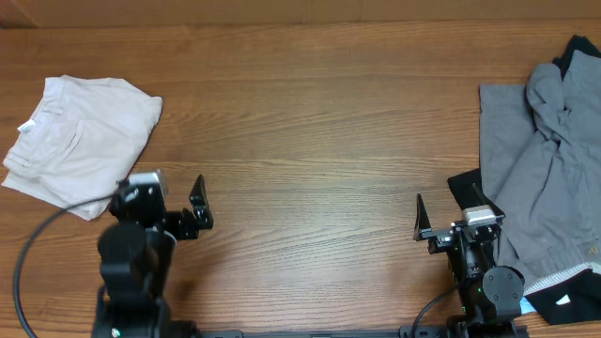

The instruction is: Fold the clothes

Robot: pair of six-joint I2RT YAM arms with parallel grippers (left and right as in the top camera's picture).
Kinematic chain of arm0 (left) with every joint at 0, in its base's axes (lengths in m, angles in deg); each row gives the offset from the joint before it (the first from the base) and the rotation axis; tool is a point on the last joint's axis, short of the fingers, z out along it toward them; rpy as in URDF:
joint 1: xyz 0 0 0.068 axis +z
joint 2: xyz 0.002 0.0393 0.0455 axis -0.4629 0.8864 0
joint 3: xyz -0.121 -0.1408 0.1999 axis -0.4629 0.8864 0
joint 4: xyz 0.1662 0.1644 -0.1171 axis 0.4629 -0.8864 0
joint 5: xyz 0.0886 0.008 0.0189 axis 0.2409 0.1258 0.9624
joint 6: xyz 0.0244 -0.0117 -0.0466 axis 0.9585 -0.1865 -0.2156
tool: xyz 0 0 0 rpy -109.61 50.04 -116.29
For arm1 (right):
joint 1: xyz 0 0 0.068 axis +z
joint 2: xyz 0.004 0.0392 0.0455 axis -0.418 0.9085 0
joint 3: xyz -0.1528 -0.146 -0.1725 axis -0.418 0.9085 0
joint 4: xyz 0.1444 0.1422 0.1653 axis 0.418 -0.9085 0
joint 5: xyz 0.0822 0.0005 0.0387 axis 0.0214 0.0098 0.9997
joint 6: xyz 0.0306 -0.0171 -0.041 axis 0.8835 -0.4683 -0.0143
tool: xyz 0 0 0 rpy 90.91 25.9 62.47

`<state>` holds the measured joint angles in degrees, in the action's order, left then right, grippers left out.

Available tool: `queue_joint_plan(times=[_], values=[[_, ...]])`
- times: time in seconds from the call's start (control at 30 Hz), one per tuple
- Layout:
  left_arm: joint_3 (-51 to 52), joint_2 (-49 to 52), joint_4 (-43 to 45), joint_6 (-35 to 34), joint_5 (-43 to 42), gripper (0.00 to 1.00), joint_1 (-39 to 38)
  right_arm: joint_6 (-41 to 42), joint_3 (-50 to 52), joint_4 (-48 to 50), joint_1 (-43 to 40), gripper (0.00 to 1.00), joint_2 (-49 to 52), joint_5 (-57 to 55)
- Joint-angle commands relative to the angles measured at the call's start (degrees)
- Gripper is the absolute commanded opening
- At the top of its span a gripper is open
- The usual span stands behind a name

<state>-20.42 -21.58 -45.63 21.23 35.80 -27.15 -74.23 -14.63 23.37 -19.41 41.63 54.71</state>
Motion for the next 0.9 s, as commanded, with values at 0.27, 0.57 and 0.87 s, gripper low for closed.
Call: queue_joint_plan(times=[0.27,0.57,0.87], values=[[24.22,-23.41,20.65,0.7,-1.57,1.0,-0.52,-0.2,0.55,0.33,0.22,1.0,-0.68,-0.76],[27.91,-27.47,15.37,-1.07,0.63,1.0,-1.9,-0.2,0.55,0.33,0.22,1.0,-0.68,-0.76],[27.91,-27.41,15.5,-0.59,0.63,1.0,-2.23,-0.2,0.55,0.33,0.22,1.0,-0.68,-0.76]])
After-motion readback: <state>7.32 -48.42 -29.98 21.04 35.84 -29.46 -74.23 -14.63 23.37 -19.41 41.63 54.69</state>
